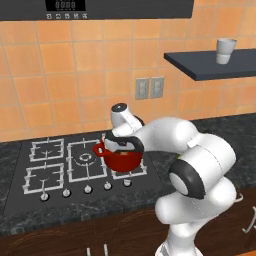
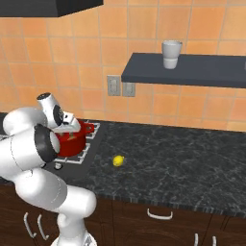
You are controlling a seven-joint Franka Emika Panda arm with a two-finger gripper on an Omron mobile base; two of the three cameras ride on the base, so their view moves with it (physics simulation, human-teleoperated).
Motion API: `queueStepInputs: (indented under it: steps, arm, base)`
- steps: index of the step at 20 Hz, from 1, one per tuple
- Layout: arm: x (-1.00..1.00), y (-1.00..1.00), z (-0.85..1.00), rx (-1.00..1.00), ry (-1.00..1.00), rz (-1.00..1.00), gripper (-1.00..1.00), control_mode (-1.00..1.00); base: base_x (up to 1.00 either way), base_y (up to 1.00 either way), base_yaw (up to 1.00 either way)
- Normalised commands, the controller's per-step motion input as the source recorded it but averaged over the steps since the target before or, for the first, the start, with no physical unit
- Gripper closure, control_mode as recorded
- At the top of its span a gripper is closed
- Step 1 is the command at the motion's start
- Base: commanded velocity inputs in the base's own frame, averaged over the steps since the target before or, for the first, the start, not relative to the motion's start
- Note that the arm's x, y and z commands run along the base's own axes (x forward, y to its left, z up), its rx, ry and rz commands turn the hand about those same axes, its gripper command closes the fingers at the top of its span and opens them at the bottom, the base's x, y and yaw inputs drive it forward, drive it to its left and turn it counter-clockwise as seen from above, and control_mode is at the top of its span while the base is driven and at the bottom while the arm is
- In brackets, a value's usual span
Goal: Put the lemon and sweet potato in the pot. Retrieve the spatula and lightly stir the vegetables in the pot.
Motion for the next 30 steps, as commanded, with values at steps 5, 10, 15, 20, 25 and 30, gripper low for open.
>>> queueStepInputs:
  steps: [5, 10, 15, 20, 25, 30]
  arm:
    - [-0.28, -0.13, 0.50, 0.07, -0.08, 0.00, -1.00, -1.00]
    - [-0.80, -0.54, 0.95, 0.13, -0.15, -0.04, -1.00, -1.00]
    - [-0.27, -1.00, 0.23, 0.05, 0.01, -0.22, -1.00, -1.00]
    - [0.00, -1.00, -0.12, 0.00, 0.10, -0.25, -1.00, -1.00]
    - [0.00, -1.00, -0.41, 0.00, 0.06, -0.16, -1.00, -1.00]
    - [0.00, -0.88, -0.56, 0.00, 0.01, -0.07, -1.00, -1.00]
  base:
    - [0.00, 0.00, 0.00]
    - [0.00, 0.00, 0.00]
    - [0.00, 0.00, 0.00]
    - [0.00, 0.00, 0.00]
    - [0.00, 0.00, 0.00]
    - [0.00, 0.00, 0.00]
